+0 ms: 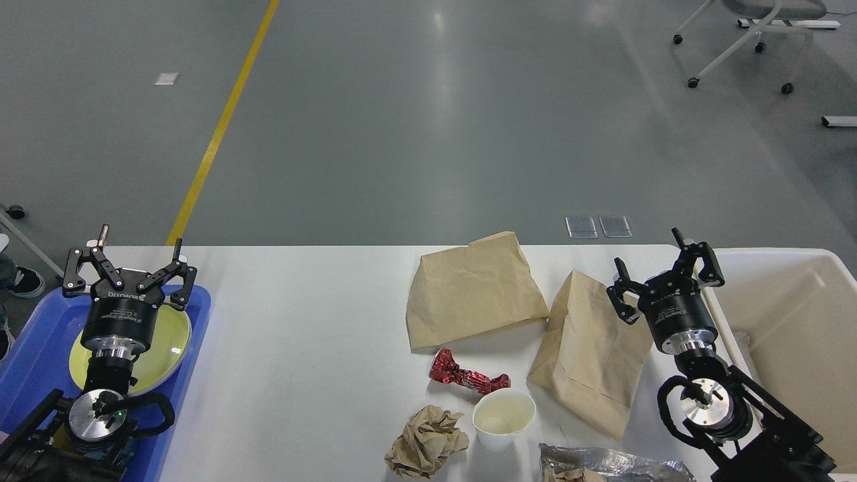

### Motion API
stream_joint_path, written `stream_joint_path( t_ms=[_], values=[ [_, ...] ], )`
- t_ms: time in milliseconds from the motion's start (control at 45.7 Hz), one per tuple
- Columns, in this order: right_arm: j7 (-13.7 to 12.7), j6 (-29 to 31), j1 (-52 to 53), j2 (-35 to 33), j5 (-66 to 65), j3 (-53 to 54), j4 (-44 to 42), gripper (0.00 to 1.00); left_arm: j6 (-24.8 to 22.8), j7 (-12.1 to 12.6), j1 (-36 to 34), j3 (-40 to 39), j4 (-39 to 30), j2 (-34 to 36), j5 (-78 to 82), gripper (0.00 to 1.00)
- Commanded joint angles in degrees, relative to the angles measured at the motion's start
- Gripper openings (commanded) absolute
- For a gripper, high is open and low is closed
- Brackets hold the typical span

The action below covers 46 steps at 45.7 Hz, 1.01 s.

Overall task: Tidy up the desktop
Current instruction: 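Move the right gripper toward the brown paper bag nearest it, then raise the right gripper and bring it down over the paper bag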

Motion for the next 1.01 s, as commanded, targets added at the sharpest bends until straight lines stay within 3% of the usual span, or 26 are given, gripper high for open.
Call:
stream_joint_path(
  t_ms=[0, 241, 547, 787, 984],
  values=[
    [0.2, 0.5, 0.1, -0.2, 0.1, 0.1, 0.4, 1.00, 0.0, 0.0, 0.0, 0.0, 0.0, 0.0, 0.0, 0.96],
    [0.2, 0.7, 1.4, -1.4, -0.1, -0.9, 0.5, 1.00, 0.0, 0.0, 0.0, 0.0, 0.0, 0.0, 0.0, 0.96],
    [0.2, 0.7, 5.2, -9.4, 0.4, -12.9, 1.4, 1.00, 0.0, 0.0, 0.0, 0.1, 0.0, -0.1, 0.0, 0.96],
    [0.2, 1.7, 15.0, -19.2, 1.0, -34.1, 5.2, 1.00, 0.0, 0.0, 0.0, 0.1, 0.0, -0.1, 0.0, 0.96],
    [0.2, 1.9, 27.9, -21.7, 2.5, -52.3, 5.2, 1.00, 0.0, 0.0, 0.0, 0.1, 0.0, -0.1, 0.0, 0.96]
  ],
)
